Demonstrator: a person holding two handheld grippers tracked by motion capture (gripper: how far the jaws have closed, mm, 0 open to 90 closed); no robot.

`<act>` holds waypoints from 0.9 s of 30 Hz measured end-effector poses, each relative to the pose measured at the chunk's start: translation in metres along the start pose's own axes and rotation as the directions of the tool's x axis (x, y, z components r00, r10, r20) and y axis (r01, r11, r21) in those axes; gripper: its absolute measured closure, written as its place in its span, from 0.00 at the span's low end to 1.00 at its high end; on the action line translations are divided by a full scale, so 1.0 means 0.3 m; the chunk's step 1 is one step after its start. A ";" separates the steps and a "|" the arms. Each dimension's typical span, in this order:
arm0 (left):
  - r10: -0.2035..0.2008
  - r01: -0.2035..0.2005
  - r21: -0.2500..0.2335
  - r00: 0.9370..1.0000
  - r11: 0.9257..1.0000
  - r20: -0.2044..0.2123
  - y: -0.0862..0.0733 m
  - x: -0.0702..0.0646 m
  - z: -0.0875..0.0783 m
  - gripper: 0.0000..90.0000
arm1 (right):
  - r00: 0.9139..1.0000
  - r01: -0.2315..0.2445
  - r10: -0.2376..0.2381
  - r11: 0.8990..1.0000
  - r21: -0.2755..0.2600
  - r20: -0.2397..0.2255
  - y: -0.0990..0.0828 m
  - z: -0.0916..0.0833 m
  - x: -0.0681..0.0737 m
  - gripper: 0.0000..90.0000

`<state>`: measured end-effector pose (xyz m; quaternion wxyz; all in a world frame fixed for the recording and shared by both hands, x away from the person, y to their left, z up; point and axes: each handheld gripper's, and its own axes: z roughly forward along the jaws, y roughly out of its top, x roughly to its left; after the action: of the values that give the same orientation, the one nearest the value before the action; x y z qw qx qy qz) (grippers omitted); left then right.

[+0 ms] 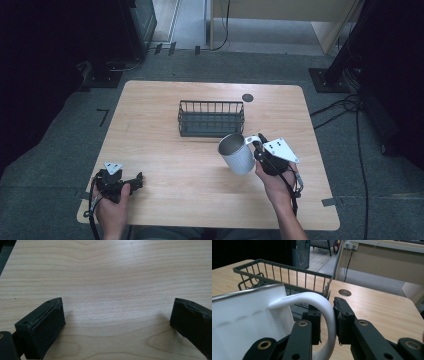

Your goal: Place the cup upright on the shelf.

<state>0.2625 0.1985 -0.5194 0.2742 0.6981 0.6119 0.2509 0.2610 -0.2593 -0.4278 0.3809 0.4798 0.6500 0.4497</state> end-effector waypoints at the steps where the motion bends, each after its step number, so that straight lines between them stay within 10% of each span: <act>1: 0.001 -0.001 0.000 1.000 1.000 0.000 0.000 0.000 0.000 0.00 | 1.000 0.000 0.000 1.000 0.000 0.000 0.000 0.000 0.000 0.85; 27: -0.002 0.002 -0.001 1.000 1.000 0.000 0.000 0.000 0.000 0.00 | 1.000 0.024 -0.024 0.996 -0.082 0.003 0.173 0.186 0.054 0.86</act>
<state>0.2625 0.1984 -0.5194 0.2748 0.6975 0.6125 0.2507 0.3234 -0.2244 -0.3965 0.4063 0.4561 0.6364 0.4711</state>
